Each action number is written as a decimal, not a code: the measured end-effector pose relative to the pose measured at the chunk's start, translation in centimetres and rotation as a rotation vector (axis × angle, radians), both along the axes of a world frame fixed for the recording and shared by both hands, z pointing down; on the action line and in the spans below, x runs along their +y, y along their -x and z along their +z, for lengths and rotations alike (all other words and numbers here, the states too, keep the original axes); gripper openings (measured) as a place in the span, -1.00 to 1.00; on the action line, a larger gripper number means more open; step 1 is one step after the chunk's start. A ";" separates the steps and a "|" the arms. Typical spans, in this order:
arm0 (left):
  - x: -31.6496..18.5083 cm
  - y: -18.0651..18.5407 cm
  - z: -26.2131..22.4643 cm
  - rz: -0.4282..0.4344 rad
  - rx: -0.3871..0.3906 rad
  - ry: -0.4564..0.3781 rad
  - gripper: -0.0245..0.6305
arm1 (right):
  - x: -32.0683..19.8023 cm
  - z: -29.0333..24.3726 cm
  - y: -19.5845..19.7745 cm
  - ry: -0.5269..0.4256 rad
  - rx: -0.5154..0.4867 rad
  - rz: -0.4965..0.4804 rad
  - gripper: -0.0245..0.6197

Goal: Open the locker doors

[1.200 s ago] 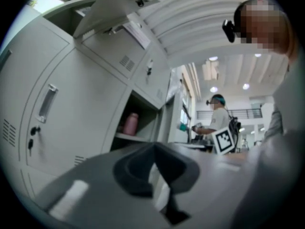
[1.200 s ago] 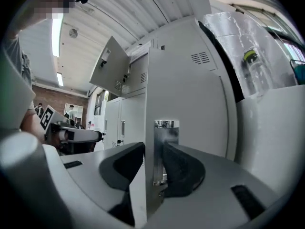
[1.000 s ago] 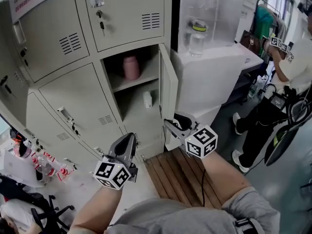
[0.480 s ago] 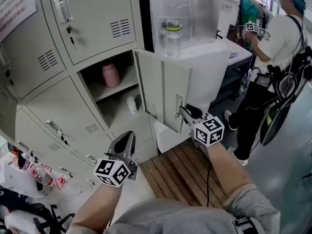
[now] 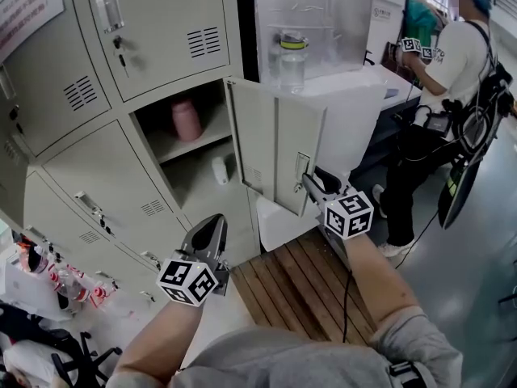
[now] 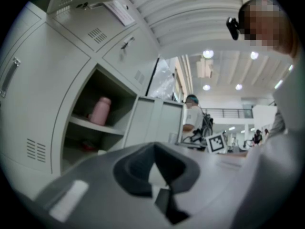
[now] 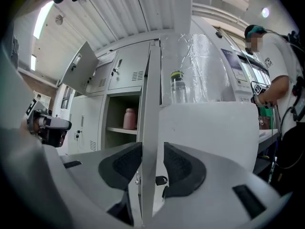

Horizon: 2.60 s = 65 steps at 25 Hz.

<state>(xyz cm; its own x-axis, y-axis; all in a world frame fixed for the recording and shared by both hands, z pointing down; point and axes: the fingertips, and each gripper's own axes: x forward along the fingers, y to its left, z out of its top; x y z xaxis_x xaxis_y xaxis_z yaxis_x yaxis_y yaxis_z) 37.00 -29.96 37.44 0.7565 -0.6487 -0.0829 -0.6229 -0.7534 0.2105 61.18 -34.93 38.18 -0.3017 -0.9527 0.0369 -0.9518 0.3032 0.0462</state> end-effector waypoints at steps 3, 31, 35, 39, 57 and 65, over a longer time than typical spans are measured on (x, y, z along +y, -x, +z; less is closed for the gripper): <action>0.1 0.4 0.4 -0.009 0.000 0.001 -0.91 | 1.3 1.7 -0.6 0.003 -0.076 0.068 -0.34; 6.4 8.6 8.6 -0.042 0.003 0.156 -0.91 | 11.6 12.9 17.9 0.242 -0.129 -0.253 -0.77; 7.3 10.0 9.1 -0.073 -0.025 0.161 -0.91 | 11.9 13.2 18.9 0.253 -0.149 -0.287 -0.76; 7.6 13.8 10.7 -0.136 -0.066 0.183 -0.91 | 11.1 15.0 22.4 0.265 -0.172 -0.337 -0.76; 12.8 61.5 22.7 -0.572 -0.036 0.294 -0.91 | 9.9 28.1 74.2 0.370 0.114 -0.736 -0.75; 11.1 73.5 31.7 -0.616 -0.064 0.330 -0.91 | 0.2 36.9 89.3 0.418 0.141 -0.593 -0.59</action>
<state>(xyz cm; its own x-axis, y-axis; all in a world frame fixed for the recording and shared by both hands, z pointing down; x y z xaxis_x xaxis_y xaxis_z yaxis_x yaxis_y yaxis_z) -36.47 -18.89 69.17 0.2396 -0.9446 0.2242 -0.9347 -0.1620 0.3163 -28.09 -34.75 75.06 -0.7268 -0.5293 0.4378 -0.6165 0.7836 -0.0762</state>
